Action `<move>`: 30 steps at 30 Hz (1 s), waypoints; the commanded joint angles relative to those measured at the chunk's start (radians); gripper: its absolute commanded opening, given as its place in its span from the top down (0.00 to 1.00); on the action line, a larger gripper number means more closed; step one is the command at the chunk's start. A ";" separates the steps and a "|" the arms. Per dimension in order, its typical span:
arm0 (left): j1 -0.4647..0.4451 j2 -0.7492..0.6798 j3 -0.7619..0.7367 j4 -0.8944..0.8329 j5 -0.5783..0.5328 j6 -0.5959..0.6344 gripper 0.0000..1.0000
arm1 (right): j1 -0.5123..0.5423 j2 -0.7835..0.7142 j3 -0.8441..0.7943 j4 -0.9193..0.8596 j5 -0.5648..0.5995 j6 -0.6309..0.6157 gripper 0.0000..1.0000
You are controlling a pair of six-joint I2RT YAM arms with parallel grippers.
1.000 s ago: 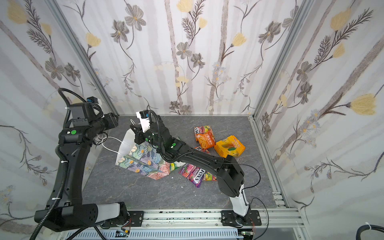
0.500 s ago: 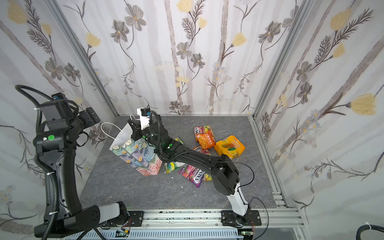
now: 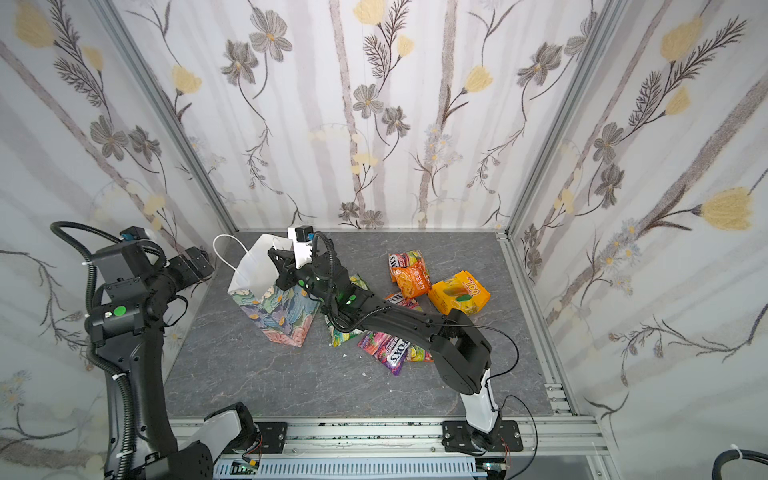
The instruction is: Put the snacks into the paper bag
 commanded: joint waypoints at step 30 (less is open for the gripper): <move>-0.115 0.031 -0.120 0.266 0.234 0.012 0.18 | -0.041 -0.050 -0.070 -0.042 -0.137 -0.038 1.00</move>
